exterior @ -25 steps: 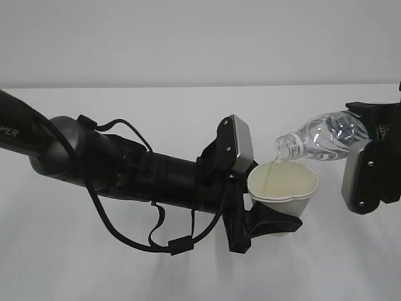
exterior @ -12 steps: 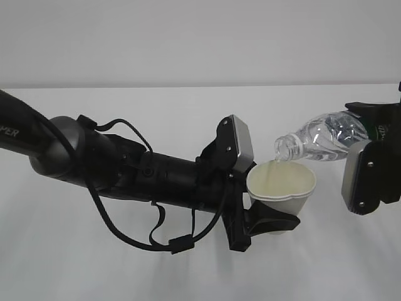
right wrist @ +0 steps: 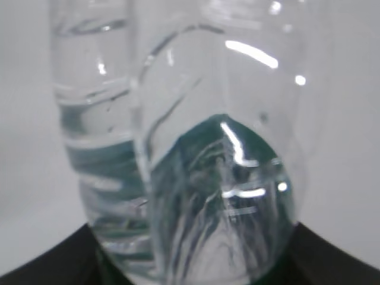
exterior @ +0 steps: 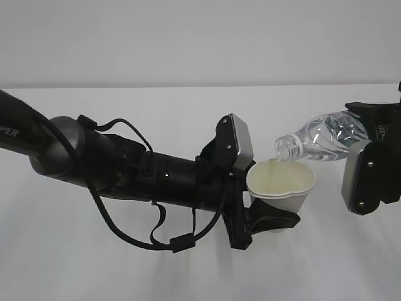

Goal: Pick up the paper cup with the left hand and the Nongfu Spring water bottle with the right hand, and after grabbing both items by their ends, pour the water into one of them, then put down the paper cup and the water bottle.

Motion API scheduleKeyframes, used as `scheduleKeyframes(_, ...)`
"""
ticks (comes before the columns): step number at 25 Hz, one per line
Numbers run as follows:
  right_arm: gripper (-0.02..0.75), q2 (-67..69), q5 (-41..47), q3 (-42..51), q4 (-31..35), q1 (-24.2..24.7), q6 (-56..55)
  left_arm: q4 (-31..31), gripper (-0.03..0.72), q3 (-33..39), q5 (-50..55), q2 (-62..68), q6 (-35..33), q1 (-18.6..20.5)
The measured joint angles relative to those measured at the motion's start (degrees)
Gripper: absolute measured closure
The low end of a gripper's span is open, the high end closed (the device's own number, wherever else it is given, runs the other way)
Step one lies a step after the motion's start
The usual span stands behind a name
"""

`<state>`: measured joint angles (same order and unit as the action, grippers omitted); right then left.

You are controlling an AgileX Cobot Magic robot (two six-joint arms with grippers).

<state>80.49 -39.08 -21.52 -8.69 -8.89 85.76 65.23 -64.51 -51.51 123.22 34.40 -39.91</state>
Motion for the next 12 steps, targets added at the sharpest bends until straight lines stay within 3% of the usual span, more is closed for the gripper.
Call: scheduleKeyframes(12,0.342,0.0,0.0,0.0,-0.1,0.0,0.0,-0.6,0.253,0.0,0.0,0.0,0.0,0.0)
